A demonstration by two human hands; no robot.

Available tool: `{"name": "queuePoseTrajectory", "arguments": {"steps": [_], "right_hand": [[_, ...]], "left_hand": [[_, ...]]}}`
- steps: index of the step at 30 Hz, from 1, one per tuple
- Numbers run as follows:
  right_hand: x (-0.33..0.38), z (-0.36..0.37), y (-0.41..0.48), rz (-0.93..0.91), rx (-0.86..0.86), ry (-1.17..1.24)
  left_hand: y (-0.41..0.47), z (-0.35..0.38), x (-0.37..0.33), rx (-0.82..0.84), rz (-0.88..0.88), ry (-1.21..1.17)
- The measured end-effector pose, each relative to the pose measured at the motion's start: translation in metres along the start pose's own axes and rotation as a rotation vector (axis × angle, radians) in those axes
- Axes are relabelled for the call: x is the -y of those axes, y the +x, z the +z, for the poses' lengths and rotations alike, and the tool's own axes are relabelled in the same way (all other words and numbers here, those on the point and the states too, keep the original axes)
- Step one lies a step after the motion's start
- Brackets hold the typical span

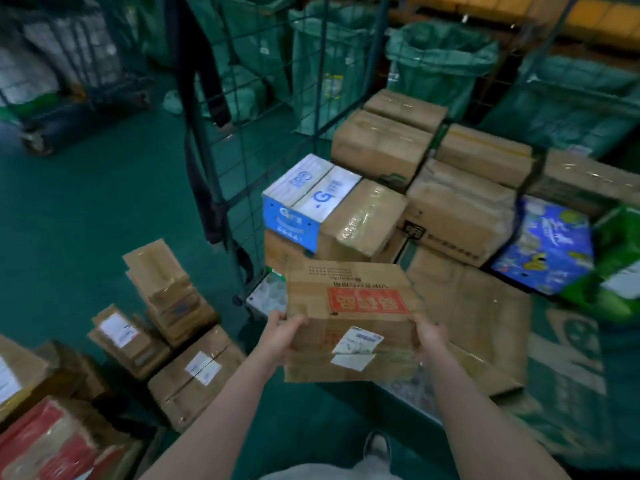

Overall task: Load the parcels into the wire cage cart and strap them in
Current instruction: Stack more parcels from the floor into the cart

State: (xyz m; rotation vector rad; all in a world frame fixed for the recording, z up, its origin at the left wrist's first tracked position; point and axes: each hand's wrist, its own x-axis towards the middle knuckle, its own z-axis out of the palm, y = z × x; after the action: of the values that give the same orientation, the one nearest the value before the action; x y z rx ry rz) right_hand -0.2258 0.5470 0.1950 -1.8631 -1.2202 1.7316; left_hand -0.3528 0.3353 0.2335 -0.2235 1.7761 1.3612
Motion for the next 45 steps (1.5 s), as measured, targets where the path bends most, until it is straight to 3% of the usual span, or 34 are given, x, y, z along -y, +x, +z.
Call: {"name": "queuePoseTrajectory", "arguments": {"steps": [5, 9, 15, 19, 26, 35, 38, 41, 45], "right_hand": [[-0.014, -0.053, 0.095, -0.016, -0.069, 0.060], [0.055, -0.094, 0.047, -0.057, -0.133, -0.051], [0.120, -0.127, 0.112, -0.146, -0.093, -0.186], [0.152, -0.129, 0.130, -0.188, -0.069, -0.174], [0.176, -0.111, 0.182, -0.180, 0.128, -0.064], [0.213, -0.064, 0.240, -0.227, 0.174, -0.097], [0.214, -0.039, 0.253, -0.199, 0.239, -0.171], [0.210, -0.027, 0.265, -0.152, 0.216, -0.303], [0.193, -0.026, 0.274, -0.037, 0.211, -0.295]], "left_hand": [[0.007, 0.057, -0.005, 0.118, 0.001, 0.210], [0.006, 0.110, -0.010, 0.146, -0.010, 0.215], [0.018, 0.185, -0.016, 0.144, -0.044, 0.134], [0.020, 0.213, -0.019, 0.129, -0.082, 0.092], [0.033, 0.236, -0.035, 0.143, -0.156, 0.148], [0.076, 0.255, -0.051, 0.362, -0.317, 0.328], [0.093, 0.268, -0.058, 0.370, -0.343, 0.229], [0.110, 0.274, -0.072, 0.274, -0.339, 0.061], [0.133, 0.272, -0.093, 0.113, -0.312, -0.150]]}}
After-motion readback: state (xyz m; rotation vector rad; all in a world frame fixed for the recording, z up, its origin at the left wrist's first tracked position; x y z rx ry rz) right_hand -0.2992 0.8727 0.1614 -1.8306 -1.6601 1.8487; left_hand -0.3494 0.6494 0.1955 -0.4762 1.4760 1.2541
